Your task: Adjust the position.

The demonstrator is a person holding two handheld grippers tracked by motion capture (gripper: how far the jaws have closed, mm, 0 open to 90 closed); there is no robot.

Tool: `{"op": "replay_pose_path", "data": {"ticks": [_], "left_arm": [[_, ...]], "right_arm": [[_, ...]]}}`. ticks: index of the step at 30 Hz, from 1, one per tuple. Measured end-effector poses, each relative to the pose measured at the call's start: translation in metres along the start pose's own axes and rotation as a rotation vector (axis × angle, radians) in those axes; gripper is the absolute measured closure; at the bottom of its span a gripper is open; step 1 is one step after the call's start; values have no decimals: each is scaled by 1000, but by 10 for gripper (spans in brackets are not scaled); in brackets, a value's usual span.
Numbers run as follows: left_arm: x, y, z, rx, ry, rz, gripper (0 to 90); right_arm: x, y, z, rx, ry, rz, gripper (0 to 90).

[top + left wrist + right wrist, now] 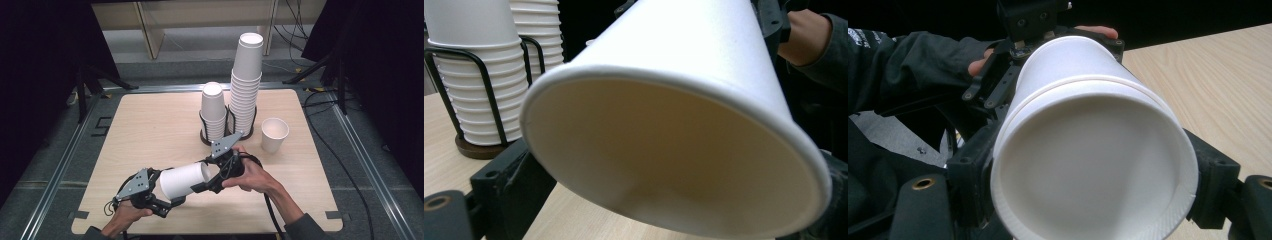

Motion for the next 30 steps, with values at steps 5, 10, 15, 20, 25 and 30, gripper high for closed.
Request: {"op": "replay_pose_path", "data": {"ticks": [5,10,15,20,25,30], "left_arm": [[-2,2,1,9,-9,28,42],[-1,1,0,2,-13,16,39],[-1,0,0,-6,-13,4,35],[-2,0,0,6,-14,25,39],[-3,-2,0,-2,-13,23,43],[-2,-4,0,4,8,12,51]], "right_arm": [[2,1,2,2,-9,-3,249],[4,2,2,-2,-5,-12,249],[7,3,2,-5,15,-23,249],[7,1,2,-10,20,-27,249],[8,1,4,-8,-4,-25,249],[10,2,2,-13,22,-32,249]]}}
Point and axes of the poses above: each handheld gripper's, and its own axes: y roughly forward along the jaws, x roughly out of its underside, z roughly to its right, the point moved 8 cm from there along y, roughly forward along the jaws, and after that the axes turned 4 degrees about -y, right-handed, at the moved point
